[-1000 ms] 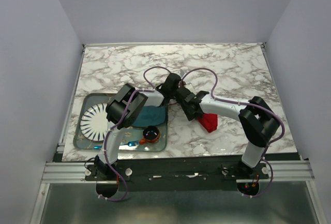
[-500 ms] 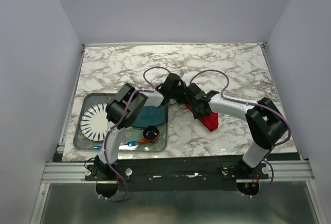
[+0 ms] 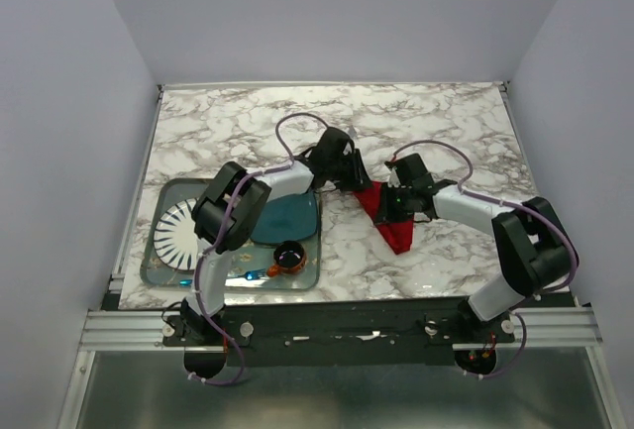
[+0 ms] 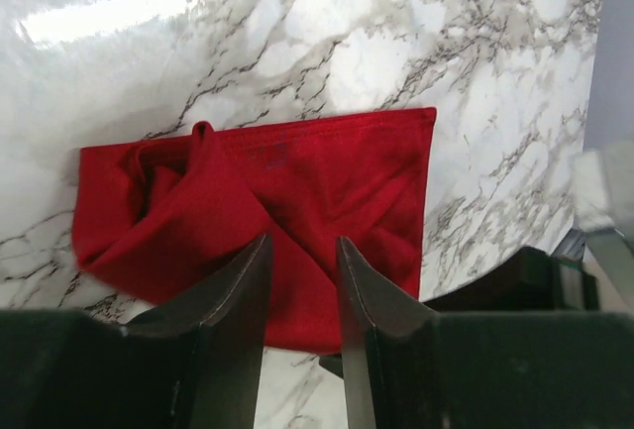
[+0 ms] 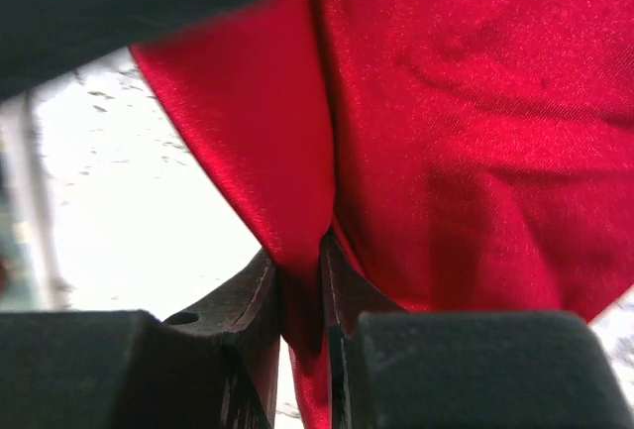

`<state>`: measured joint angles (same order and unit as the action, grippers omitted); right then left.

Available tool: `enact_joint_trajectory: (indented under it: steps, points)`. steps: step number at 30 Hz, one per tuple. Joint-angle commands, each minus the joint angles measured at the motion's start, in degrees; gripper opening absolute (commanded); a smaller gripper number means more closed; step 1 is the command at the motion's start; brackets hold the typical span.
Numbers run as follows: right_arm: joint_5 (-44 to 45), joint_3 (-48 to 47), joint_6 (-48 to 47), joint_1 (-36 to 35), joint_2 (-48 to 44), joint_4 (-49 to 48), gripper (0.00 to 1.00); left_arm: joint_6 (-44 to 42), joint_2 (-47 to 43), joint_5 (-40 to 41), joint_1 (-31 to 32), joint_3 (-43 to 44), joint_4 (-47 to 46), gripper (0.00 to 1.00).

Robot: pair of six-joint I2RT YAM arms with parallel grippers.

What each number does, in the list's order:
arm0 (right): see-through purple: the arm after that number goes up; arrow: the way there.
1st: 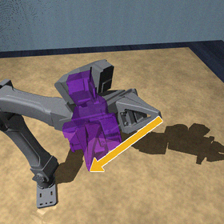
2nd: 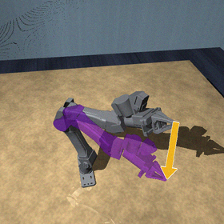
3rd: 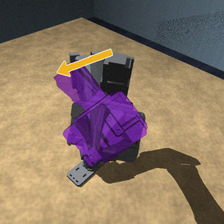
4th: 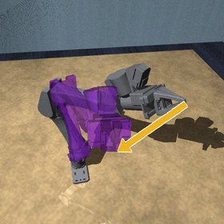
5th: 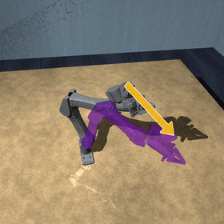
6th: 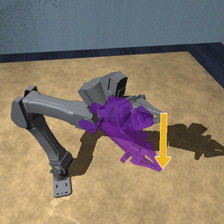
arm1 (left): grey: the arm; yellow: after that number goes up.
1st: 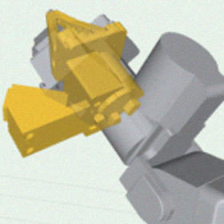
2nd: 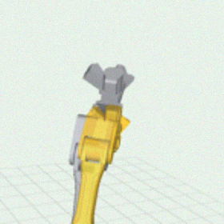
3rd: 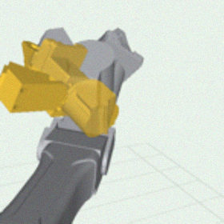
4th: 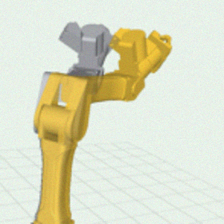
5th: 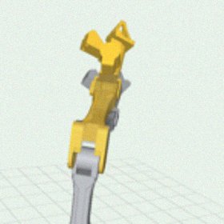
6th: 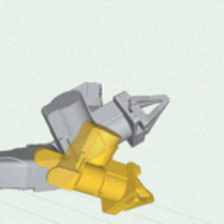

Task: Fold the napkin, place the utensils inside, and roll it up
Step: Roll the napkin with the utensil

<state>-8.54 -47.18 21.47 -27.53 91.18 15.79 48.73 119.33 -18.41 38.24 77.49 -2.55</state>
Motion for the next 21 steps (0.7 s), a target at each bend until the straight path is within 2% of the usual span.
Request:
enact_joint_trajectory:
  steps: [1,4,10,15,17,21]
  points:
    - [-19.63,7.27,2.34,6.43,3.83,-7.85,0.22,-4.08,-4.72,3.47,-0.89,4.94,9.13,0.41]
    - [-25.98,8.59,4.10,9.16,6.46,-11.64,0.22,-3.56,-5.51,2.60,-0.80,4.69,9.05,0.41]
    - [-32.50,9.65,7.18,12.41,11.56,-16.66,0.22,-2.33,-5.78,-0.56,-0.36,1.27,4.67,0.39]
    - [-31.99,11.14,9.02,14.17,11.92,-18.08,0.23,0.22,-2.35,-3.21,-0.27,-0.24,1.05,0.32]
    - [-31.02,11.32,9.55,14.87,11.83,-17.81,0.27,0.40,-1.21,-2.94,-0.27,-0.85,0.53,0.31]
    - [-30.23,11.23,9.90,15.05,12.36,-17.20,0.26,-0.30,1.34,-2.15,-0.27,-0.94,-0.35,0.30]
